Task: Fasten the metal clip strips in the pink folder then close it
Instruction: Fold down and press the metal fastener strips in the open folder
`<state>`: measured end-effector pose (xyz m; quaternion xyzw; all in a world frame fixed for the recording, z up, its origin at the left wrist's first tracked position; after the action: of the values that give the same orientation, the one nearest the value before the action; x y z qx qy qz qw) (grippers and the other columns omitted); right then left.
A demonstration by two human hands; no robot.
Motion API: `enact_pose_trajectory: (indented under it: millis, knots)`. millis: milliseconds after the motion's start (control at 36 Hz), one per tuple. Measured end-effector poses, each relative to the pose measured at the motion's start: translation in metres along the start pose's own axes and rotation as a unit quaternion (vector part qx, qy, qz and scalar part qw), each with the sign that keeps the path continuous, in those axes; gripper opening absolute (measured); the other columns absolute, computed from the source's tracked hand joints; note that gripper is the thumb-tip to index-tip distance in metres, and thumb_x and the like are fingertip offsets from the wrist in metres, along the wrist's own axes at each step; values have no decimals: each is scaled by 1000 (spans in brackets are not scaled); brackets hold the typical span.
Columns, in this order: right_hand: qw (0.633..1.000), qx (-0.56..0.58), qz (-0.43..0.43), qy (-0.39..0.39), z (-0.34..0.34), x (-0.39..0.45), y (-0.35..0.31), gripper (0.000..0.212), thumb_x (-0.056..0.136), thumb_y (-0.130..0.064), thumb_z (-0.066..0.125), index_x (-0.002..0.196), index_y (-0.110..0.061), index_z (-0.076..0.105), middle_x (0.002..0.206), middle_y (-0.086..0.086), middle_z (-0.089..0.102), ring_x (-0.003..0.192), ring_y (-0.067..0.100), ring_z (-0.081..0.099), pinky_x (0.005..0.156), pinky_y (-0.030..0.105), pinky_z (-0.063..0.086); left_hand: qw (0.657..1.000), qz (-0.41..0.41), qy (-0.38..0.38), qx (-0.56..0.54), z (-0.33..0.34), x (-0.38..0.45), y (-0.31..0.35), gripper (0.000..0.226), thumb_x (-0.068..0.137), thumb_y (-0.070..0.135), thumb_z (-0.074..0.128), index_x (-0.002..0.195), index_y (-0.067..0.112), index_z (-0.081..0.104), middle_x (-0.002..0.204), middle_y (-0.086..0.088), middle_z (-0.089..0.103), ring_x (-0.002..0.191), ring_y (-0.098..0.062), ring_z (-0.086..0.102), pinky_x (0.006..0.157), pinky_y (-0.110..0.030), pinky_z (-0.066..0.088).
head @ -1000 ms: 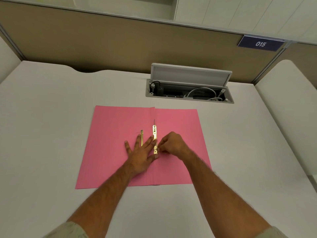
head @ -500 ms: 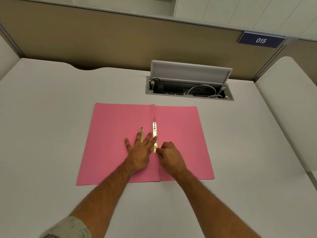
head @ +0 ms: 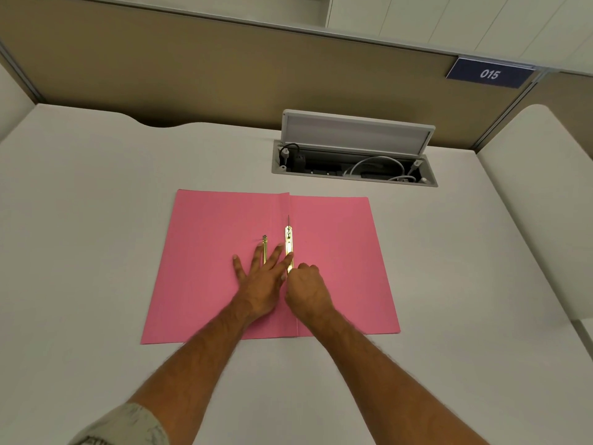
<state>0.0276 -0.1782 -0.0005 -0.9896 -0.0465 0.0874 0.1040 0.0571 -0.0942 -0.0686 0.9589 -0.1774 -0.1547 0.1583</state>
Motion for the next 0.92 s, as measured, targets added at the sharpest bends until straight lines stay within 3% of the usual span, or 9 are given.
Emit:
enact_pose_trajectory:
  millis: [167, 389, 611, 750, 917]
  knots:
    - [1000, -20, 17, -10, 8, -5, -7, 28, 101, -6, 42, 120, 0, 62, 109, 18, 68, 101, 30, 58, 81, 36, 40, 1000, -3, -11, 6, 0, 0, 2, 71, 101, 51, 43, 157, 46, -1, 168, 14, -15, 153, -28, -24, 107, -75, -20]
    - [998, 36, 34, 41, 15, -24, -10, 31, 102, -8, 47, 129, 0, 59, 115, 17, 66, 107, 30, 52, 82, 35, 50, 1000, -4, -15, 11, 1, 2, 1, 69, 102, 50, 40, 157, 47, -1, 168, 14, -17, 153, -28, -24, 107, -76, -19]
    - [996, 57, 42, 49, 15, -34, 0, 30, 93, 3, 47, 117, 5, 66, 110, 19, 65, 107, 34, 52, 85, 38, 47, 1000, -1, 9, 1, 1, 2, -1, 56, 108, 34, 26, 157, 47, 0, 168, 16, -13, 154, -25, -22, 110, -76, -16]
    - [996, 55, 49, 46, 16, -33, 9, 33, 98, -7, 47, 127, -3, 62, 118, 11, 62, 113, 26, 47, 88, 31, 46, 1000, -5, 11, -10, -1, 2, 0, 57, 109, 30, 28, 157, 47, 3, 168, 16, -11, 154, -25, -22, 107, -73, -20]
    - [993, 84, 60, 56, 12, -31, 15, 32, 98, -11, 46, 121, -5, 67, 109, 10, 66, 107, 25, 50, 86, 31, 44, 1000, -7, 11, -6, 1, 3, -3, 57, 108, 33, 28, 156, 49, 3, 168, 18, -9, 155, -25, -19, 108, -75, -18]
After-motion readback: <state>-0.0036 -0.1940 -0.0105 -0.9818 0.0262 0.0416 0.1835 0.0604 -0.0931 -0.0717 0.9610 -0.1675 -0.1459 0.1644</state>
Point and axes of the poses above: each hand's wrist, its own x-axis towards the middle knuckle, its own z-axis out of the palm, y = z × x, the point moved 7 cm from there along x, towards the middle knuckle
